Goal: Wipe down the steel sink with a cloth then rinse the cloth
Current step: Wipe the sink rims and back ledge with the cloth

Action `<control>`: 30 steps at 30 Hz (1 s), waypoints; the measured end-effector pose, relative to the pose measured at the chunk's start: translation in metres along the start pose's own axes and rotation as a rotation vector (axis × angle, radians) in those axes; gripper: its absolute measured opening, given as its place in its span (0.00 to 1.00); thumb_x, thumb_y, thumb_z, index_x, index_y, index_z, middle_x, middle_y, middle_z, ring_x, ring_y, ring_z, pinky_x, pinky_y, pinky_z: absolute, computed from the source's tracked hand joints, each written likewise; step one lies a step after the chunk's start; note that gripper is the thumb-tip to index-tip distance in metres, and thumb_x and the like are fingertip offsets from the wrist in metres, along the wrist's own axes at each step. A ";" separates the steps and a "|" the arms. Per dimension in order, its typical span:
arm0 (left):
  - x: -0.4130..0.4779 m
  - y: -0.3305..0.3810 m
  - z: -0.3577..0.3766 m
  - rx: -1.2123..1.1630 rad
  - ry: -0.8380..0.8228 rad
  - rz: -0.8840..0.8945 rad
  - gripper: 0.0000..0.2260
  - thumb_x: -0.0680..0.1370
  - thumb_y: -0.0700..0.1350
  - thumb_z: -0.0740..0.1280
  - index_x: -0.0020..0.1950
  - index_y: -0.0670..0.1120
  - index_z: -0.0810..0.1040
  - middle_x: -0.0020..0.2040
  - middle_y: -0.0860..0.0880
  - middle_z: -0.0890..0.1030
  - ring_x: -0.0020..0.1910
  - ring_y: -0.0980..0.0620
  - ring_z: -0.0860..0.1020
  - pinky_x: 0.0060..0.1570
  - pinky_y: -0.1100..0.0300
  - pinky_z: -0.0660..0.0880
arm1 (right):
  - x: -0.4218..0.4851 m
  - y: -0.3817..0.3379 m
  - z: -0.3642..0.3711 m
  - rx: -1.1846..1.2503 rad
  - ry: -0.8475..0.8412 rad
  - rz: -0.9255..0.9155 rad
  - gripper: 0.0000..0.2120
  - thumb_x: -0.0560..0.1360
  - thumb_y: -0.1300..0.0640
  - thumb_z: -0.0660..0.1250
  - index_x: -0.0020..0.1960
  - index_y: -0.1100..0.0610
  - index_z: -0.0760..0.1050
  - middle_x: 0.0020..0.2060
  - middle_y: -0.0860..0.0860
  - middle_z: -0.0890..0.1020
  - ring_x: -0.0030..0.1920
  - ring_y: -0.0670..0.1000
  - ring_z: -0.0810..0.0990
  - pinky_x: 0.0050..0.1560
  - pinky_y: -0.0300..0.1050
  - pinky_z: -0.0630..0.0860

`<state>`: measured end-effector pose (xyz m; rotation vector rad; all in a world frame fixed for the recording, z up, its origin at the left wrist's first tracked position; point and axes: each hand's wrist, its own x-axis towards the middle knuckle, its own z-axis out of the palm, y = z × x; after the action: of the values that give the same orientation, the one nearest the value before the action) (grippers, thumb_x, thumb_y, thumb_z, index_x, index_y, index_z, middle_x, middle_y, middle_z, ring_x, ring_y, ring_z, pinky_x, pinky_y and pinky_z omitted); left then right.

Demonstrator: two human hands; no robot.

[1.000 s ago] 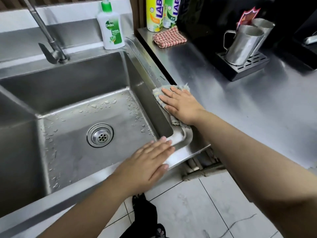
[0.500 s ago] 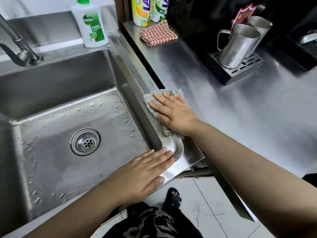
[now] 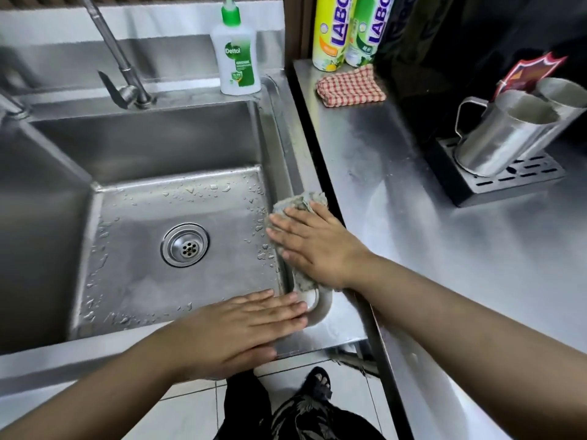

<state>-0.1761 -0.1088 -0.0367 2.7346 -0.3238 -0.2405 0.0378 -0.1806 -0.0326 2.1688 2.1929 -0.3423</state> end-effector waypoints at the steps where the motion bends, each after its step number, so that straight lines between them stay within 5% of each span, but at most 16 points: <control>1: 0.000 0.002 0.000 0.017 0.007 -0.010 0.22 0.82 0.54 0.50 0.76 0.51 0.54 0.77 0.54 0.54 0.75 0.58 0.48 0.71 0.57 0.49 | 0.008 0.010 -0.005 0.022 -0.019 -0.038 0.25 0.80 0.43 0.41 0.76 0.46 0.53 0.76 0.44 0.53 0.76 0.48 0.47 0.72 0.49 0.35; 7: 0.038 0.000 -0.013 0.035 0.066 -0.046 0.25 0.81 0.55 0.49 0.76 0.48 0.54 0.77 0.50 0.53 0.76 0.54 0.46 0.73 0.56 0.44 | 0.091 0.076 -0.029 -0.015 -0.035 0.024 0.23 0.82 0.47 0.46 0.77 0.47 0.49 0.77 0.47 0.48 0.76 0.51 0.40 0.73 0.53 0.36; 12: 0.069 -0.023 -0.019 0.082 0.036 0.000 0.26 0.81 0.56 0.45 0.76 0.47 0.54 0.77 0.48 0.52 0.76 0.54 0.44 0.73 0.56 0.41 | 0.100 0.070 -0.028 -0.009 0.144 0.071 0.22 0.82 0.48 0.51 0.75 0.49 0.58 0.75 0.49 0.59 0.76 0.50 0.50 0.73 0.46 0.39; 18: 0.083 -0.047 -0.019 0.075 0.051 0.056 0.25 0.81 0.55 0.45 0.76 0.46 0.54 0.77 0.48 0.52 0.76 0.52 0.45 0.73 0.53 0.45 | 0.059 0.072 -0.018 0.150 0.090 0.027 0.22 0.82 0.48 0.50 0.75 0.46 0.54 0.76 0.44 0.52 0.76 0.46 0.43 0.73 0.44 0.35; 25: 0.084 -0.051 -0.018 0.019 0.064 0.062 0.24 0.81 0.54 0.52 0.76 0.48 0.55 0.77 0.50 0.54 0.76 0.53 0.47 0.73 0.53 0.49 | 0.158 0.109 -0.040 0.050 0.021 0.189 0.23 0.82 0.48 0.47 0.76 0.48 0.51 0.77 0.47 0.49 0.77 0.51 0.43 0.74 0.49 0.39; 30: 0.085 -0.052 -0.018 0.003 0.063 0.081 0.25 0.81 0.55 0.48 0.76 0.47 0.56 0.77 0.50 0.53 0.76 0.53 0.47 0.74 0.52 0.48 | 0.114 0.098 -0.031 0.026 0.021 -0.082 0.23 0.81 0.49 0.51 0.76 0.48 0.54 0.77 0.49 0.54 0.77 0.53 0.48 0.73 0.50 0.36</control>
<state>-0.0814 -0.0772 -0.0510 2.7179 -0.4166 -0.1317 0.1366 -0.0634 -0.0359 2.1091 2.3065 -0.3553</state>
